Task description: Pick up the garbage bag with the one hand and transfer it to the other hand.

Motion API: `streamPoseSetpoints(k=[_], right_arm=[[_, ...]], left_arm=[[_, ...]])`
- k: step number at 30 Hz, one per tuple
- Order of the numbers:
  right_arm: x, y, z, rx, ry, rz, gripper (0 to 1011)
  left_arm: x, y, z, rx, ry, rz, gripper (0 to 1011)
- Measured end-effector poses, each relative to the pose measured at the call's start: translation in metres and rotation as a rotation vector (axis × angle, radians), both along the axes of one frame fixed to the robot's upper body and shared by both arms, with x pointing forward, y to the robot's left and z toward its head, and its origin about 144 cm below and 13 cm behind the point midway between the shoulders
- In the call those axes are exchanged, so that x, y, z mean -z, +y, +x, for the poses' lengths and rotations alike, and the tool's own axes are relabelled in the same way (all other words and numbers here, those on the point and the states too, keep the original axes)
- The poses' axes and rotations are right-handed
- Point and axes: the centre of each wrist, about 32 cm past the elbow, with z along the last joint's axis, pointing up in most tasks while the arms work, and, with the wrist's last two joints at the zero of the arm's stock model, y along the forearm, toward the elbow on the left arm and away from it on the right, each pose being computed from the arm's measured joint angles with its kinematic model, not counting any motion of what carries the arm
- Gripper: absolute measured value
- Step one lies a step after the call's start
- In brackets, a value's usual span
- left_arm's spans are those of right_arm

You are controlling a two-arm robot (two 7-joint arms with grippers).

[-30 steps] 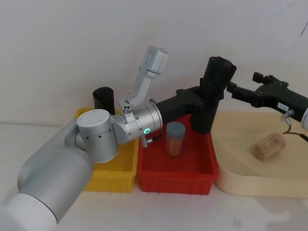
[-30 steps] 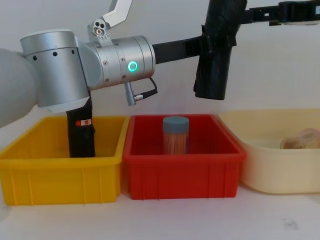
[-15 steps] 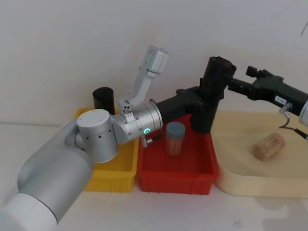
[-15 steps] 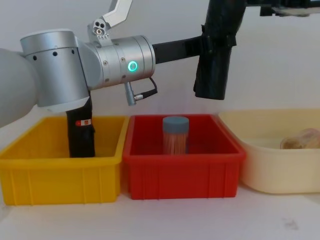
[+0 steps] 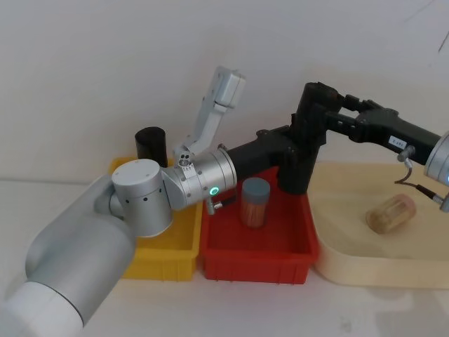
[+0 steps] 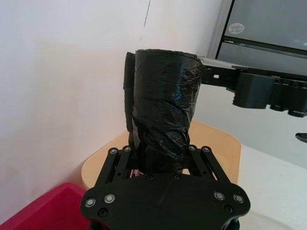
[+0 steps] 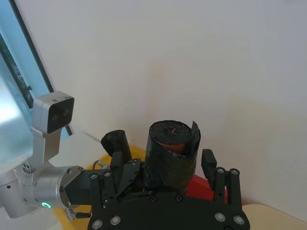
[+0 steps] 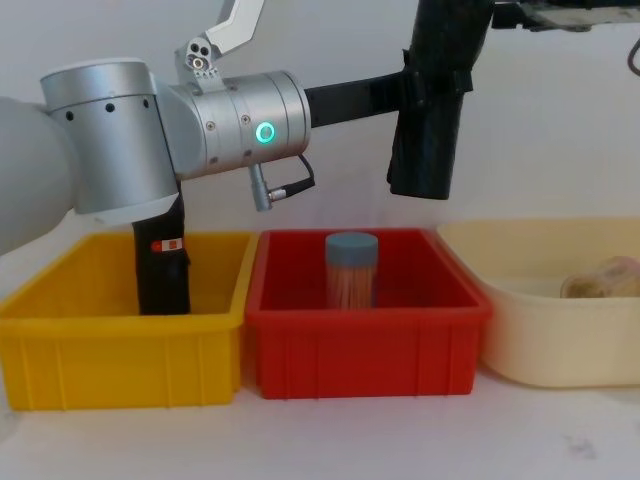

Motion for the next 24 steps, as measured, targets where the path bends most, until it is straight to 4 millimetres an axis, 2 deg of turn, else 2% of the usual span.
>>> streamPoseSetpoints(k=[24], right_arm=[[0.009,0.015,0.025,-0.002,0.034,0.036,1000]], left_arm=[[0.0,0.0,0.0,0.0,0.0,0.0,441]])
